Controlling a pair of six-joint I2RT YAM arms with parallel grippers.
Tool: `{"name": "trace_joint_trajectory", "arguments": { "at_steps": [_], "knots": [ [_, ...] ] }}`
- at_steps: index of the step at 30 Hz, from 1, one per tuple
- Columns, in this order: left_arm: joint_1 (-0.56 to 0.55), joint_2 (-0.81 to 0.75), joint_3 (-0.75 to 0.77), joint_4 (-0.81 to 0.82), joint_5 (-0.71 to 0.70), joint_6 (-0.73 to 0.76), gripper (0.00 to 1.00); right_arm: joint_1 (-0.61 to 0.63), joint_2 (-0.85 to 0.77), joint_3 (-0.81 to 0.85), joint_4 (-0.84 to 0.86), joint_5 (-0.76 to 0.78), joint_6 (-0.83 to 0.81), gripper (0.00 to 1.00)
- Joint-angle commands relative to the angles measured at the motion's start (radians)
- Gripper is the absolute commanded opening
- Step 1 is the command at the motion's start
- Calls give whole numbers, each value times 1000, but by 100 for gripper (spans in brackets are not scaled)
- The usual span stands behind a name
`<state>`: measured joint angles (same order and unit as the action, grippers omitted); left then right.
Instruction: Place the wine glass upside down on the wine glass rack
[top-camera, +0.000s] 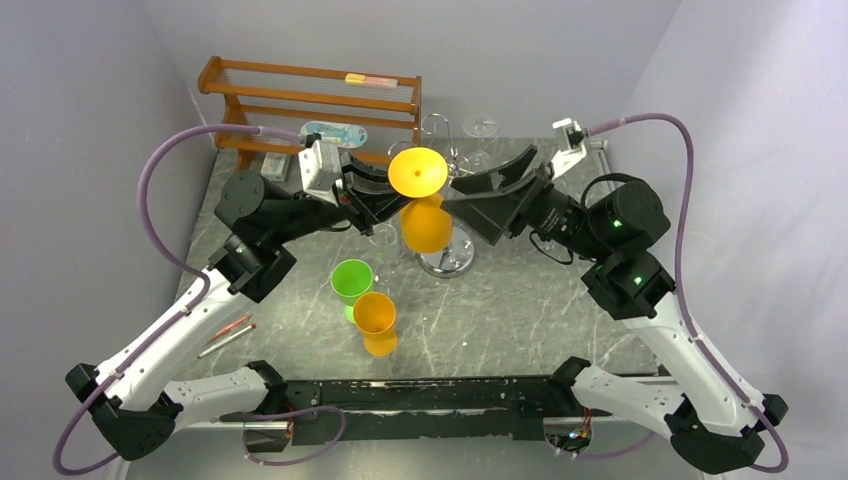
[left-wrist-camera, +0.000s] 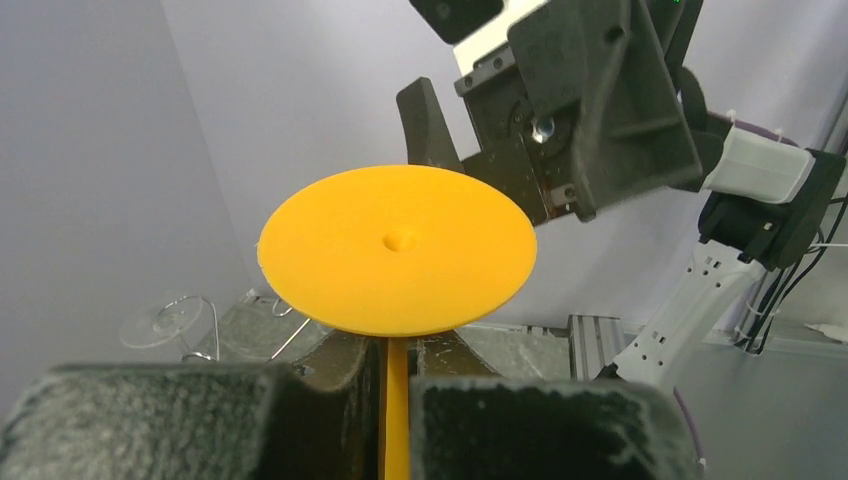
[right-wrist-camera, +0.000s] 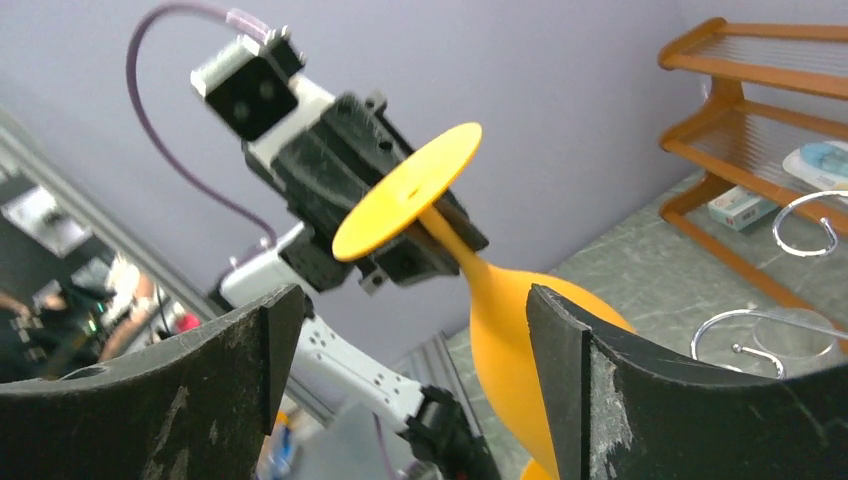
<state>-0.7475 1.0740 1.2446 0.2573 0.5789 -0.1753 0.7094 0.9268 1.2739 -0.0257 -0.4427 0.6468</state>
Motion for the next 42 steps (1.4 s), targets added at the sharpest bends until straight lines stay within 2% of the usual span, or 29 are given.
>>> {"name": "trace_joint_trajectory", "arguments": {
  "at_steps": [1,6,12,18,23,25,26,29,36,39,42],
  "knots": [
    [2,-8,-23,48,-6,50,5,5,18,67,-92,153,186,86],
    [2,-4,-38,65,13,55,5,6,58,139,-215,230,286,81],
    [3,9,-46,50,39,85,5,5,111,179,-299,245,362,62],
    [3,16,-45,1,62,138,5,5,169,294,-474,217,379,46],
    [2,24,-41,-19,116,129,5,4,191,332,-522,189,399,25],
    [2,29,-39,-34,130,114,6,4,196,345,-553,188,398,8],
    [4,31,-34,-51,131,108,10,4,196,350,-571,195,395,1],
    [3,34,-18,-126,136,112,32,4,178,341,-603,208,394,0],
    [3,-22,-108,-145,133,87,67,4,96,274,-710,276,425,0],
    [3,-48,-135,-156,121,85,78,5,68,273,-778,336,436,0],
    [3,-64,-141,-185,104,96,83,4,46,274,-856,421,445,0]
  ]
}}
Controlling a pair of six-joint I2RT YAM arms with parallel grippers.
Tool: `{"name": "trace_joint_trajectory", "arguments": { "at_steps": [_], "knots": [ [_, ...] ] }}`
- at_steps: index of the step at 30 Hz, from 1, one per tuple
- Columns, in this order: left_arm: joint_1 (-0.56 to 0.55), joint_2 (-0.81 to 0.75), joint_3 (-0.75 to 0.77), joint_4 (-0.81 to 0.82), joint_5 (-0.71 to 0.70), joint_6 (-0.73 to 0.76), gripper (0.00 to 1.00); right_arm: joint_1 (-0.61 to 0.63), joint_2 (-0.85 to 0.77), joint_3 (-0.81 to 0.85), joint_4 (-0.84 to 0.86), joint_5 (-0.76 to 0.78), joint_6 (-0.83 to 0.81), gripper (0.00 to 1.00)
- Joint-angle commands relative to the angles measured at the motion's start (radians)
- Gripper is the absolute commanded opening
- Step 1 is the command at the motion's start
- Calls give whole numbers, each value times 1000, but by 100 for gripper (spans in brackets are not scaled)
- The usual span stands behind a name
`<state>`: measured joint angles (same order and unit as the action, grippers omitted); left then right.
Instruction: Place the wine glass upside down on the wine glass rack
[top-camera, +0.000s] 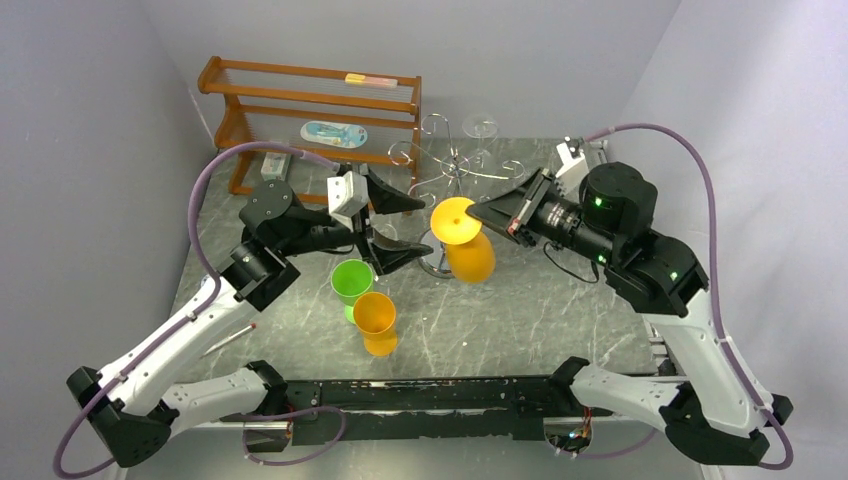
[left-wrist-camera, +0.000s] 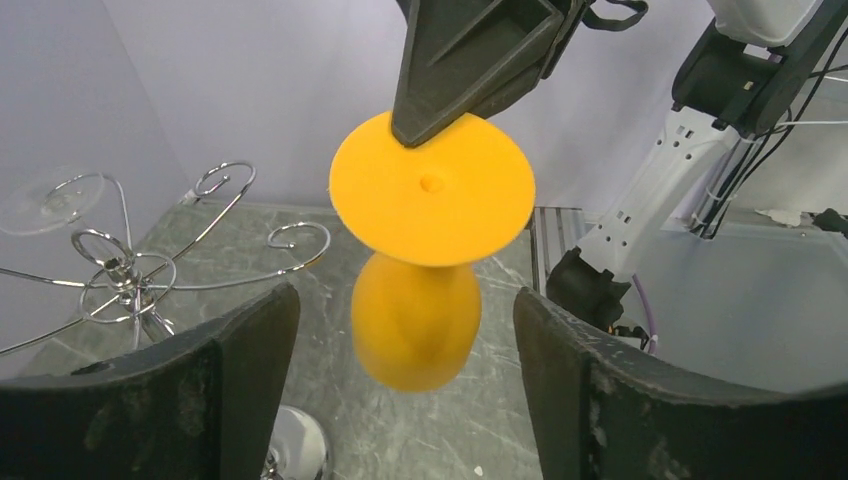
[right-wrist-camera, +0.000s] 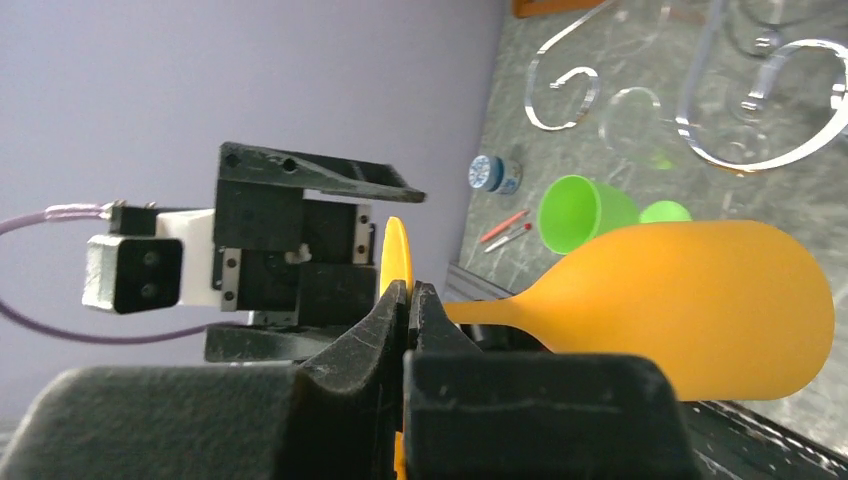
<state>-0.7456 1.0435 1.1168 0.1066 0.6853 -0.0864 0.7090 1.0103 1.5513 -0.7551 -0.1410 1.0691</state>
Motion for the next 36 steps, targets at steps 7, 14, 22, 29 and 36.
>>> {"name": "trace_joint_trajectory", "arguments": {
  "at_steps": [7,14,22,29,36],
  "knots": [
    [1,-71,-15,-104,-59,31,94,5,-69,11,-255,349,46,0],
    [2,-104,-27,-135,-136,15,93,4,-85,5,-297,636,55,0],
    [2,-107,-24,-134,-248,-32,94,6,-84,-111,-143,948,51,0],
    [1,-76,-12,-159,-400,-120,94,2,-82,-259,206,1142,4,0],
    [1,-44,-2,-157,-443,-178,94,-39,-36,-261,453,1178,-118,0]
  ]
}}
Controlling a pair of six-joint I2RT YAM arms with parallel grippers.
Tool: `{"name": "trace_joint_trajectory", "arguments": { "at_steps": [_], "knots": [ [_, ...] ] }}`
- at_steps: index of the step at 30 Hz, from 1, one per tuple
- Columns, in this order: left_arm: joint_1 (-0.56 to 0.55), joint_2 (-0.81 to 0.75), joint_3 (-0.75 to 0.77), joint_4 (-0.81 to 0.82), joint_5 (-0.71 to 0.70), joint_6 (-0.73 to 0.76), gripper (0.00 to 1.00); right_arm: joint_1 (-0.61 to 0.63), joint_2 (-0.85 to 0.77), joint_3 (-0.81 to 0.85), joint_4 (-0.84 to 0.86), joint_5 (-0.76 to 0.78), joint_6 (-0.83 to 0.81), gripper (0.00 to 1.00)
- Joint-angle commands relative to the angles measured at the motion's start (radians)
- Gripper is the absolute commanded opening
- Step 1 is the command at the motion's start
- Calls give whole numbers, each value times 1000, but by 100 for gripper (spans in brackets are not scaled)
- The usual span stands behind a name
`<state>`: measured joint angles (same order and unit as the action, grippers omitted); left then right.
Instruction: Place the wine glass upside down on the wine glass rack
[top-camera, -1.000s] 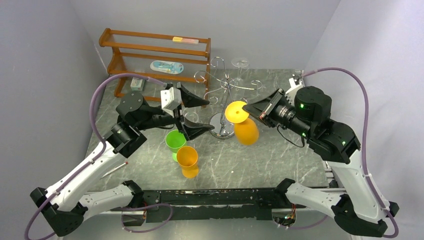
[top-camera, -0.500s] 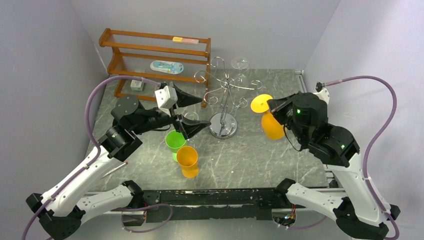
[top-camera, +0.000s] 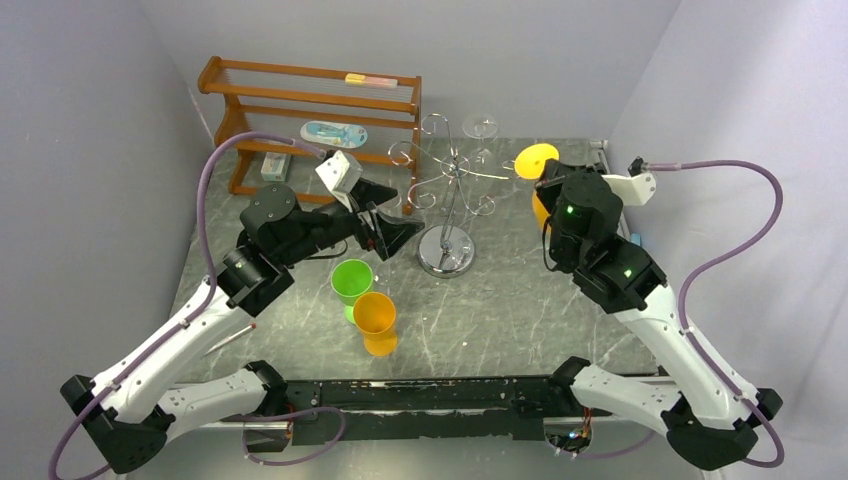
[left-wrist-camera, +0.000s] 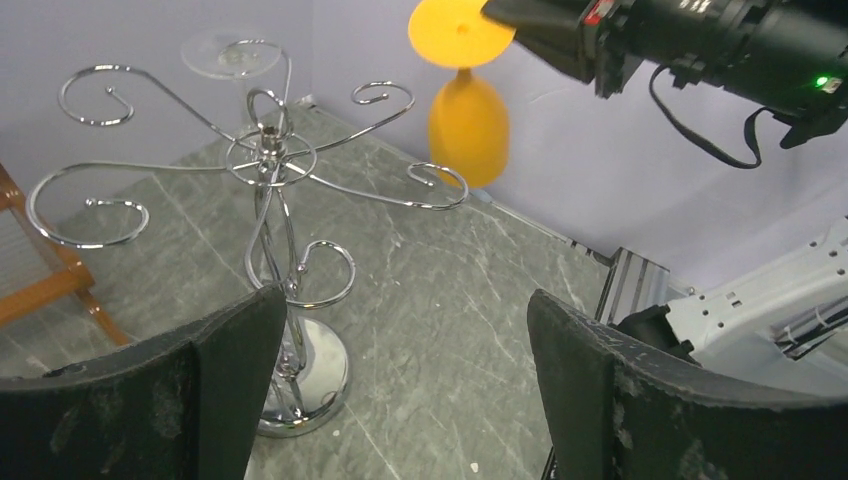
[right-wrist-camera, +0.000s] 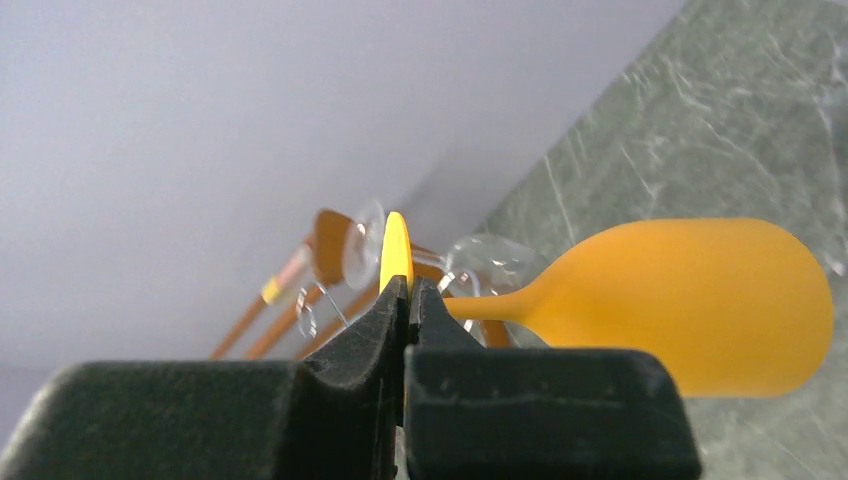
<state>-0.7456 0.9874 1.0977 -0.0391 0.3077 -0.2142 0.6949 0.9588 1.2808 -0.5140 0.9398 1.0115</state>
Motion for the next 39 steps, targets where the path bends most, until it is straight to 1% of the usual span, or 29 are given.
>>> {"name": "trace_joint_trajectory", "arguments": {
  "at_steps": [1,4,8,10,13,17,30,38,39],
  "knots": [
    [1,16,19,-12,-84,-55,94,-41,25,12,228,79,-60,0],
    [2,32,28,-9,-129,-63,94,-109,49,0,271,-21,-53,0],
    [2,61,50,-11,-172,-62,95,-279,81,-37,341,-307,-24,0],
    [1,75,62,-15,-182,-58,95,-331,100,-47,355,-412,-4,0],
    [2,89,72,-13,-194,-54,95,-362,120,-64,394,-541,-7,0],
    [1,103,77,-9,-214,-50,95,-380,144,-70,393,-668,4,0],
    [2,130,88,-6,-298,-64,95,-385,176,-31,280,-844,20,0],
    [3,128,84,-6,-306,-65,95,-384,155,-28,224,-898,25,0],
    [3,128,84,-8,-328,-65,95,-384,152,-26,211,-894,23,0]
  ]
}}
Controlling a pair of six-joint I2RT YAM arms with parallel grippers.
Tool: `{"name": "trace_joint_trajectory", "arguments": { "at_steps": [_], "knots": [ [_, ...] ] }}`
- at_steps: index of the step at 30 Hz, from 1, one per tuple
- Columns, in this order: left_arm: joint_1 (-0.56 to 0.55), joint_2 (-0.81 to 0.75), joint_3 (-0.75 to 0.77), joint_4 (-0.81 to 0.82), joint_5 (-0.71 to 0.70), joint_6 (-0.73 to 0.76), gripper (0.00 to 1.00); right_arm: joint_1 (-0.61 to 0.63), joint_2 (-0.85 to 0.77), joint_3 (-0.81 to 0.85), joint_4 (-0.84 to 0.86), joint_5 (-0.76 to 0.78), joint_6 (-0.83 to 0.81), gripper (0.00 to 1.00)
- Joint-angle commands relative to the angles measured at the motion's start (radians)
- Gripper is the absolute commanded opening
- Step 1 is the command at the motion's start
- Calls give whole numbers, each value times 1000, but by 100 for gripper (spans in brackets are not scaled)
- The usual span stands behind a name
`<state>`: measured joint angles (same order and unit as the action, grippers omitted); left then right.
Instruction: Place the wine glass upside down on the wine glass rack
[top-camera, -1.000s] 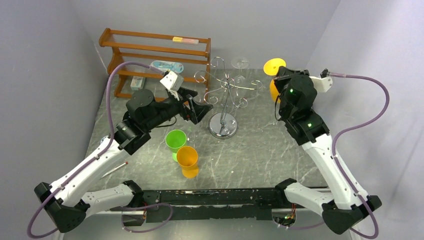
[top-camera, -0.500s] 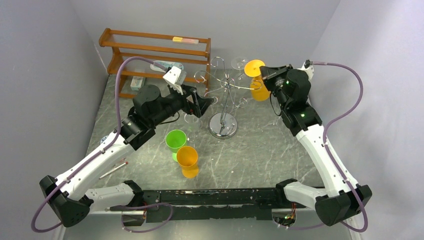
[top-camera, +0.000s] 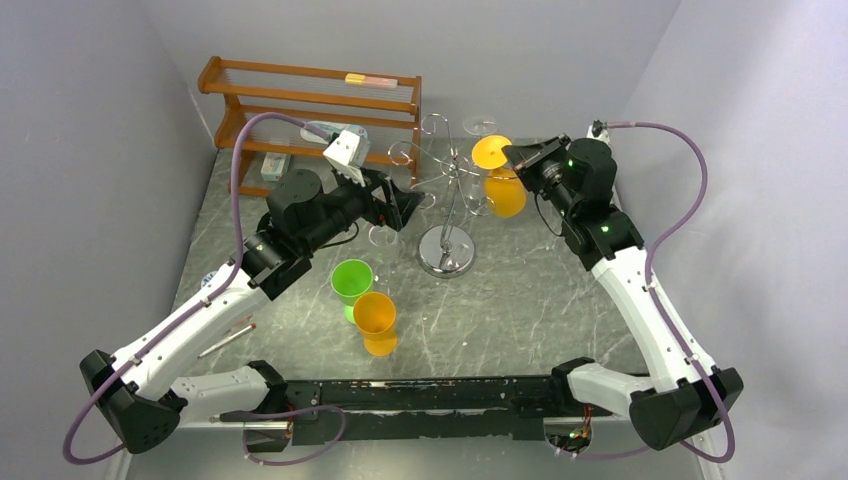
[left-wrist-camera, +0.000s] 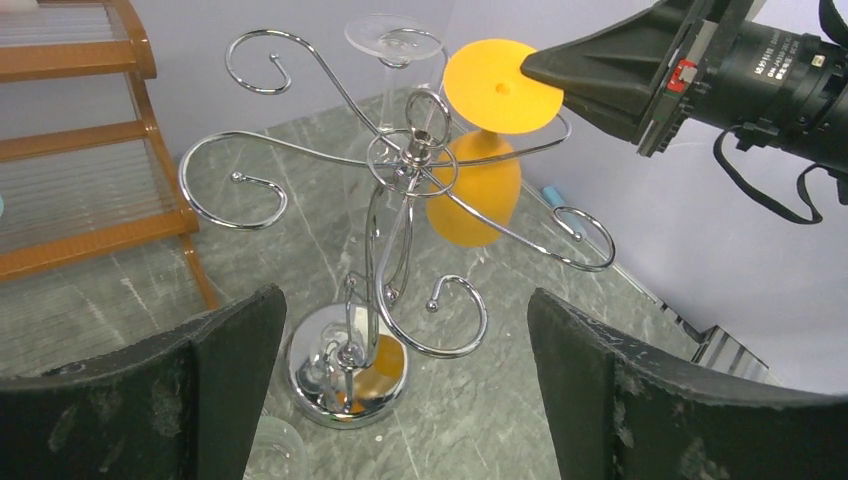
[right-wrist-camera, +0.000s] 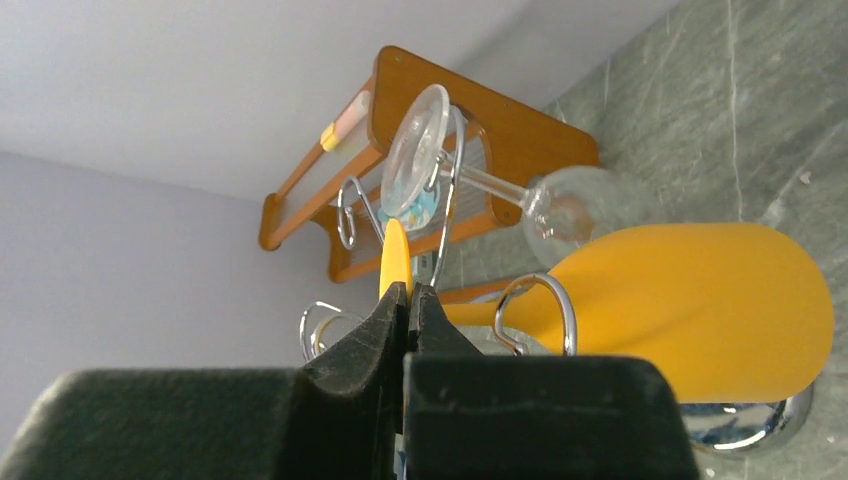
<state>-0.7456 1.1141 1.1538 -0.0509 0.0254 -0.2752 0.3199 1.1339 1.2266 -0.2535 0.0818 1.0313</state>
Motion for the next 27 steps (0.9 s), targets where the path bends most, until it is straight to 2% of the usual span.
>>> {"name": "trace_joint_trajectory", "arguments": {
  "at_steps": [1,15,27],
  "knots": [
    [2,1,29,3,-54,-5,95,-9,-28,29,-65,-29,3,0],
    [2,-4,18,0,-97,-40,95,-10,-92,15,-165,131,14,0],
    [2,-5,8,-13,-124,-65,95,-9,-99,-7,-113,204,35,0]
  ]
}}
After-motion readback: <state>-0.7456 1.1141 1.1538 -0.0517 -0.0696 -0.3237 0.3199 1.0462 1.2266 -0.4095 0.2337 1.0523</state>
